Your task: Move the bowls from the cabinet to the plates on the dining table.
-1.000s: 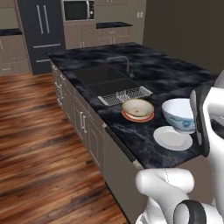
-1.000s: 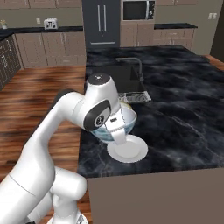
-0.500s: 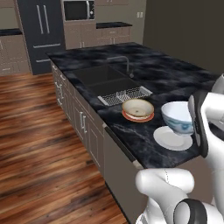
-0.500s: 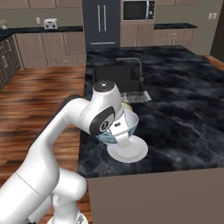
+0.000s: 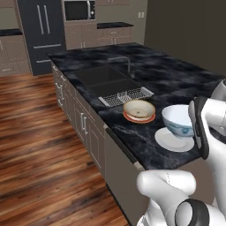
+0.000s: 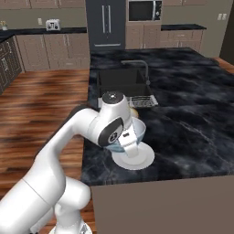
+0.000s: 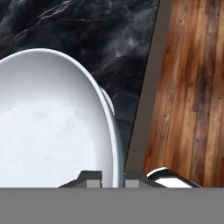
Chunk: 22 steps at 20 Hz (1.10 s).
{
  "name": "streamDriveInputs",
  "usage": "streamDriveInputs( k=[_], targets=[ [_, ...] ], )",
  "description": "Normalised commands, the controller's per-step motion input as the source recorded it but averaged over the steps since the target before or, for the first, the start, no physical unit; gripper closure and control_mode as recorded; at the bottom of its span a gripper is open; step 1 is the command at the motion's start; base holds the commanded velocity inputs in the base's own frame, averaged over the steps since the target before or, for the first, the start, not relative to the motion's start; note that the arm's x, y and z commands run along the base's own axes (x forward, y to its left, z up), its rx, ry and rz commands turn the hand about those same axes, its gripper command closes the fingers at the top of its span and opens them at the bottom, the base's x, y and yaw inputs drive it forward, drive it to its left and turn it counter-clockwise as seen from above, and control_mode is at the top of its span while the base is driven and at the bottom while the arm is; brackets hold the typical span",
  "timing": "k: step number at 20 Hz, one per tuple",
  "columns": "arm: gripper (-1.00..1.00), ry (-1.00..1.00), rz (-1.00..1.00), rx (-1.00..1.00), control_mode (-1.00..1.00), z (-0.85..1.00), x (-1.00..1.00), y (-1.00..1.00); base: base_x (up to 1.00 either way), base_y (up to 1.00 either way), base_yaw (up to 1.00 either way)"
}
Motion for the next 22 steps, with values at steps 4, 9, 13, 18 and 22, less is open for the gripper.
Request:
streamDriveInputs(
  k=[4,9,13,18,22],
  targets=[
    [1.00,-0.02,0.01,0.00,-1.00,-0.22,0.13,-0.04,0.00,0.00,0.00],
    [1.00,-0.02,0.01,0.00,-1.00,-0.23,0.14,-0.05,0.00,0.00,0.00],
    [1.00,-0.02,0.01,0.00,-1.00,-0.24,0.13,-0.08,0.00,0.00,0.00],
    [1.00,-0.02,0.02,0.00,-1.00,-0.24,0.15,-0.10,0.00,0.00,0.00],
    [1.00,0.00,0.01,0.00,-1.00,-0.18,0.17,-0.07,0.00,0.00,0.00]
  ],
)
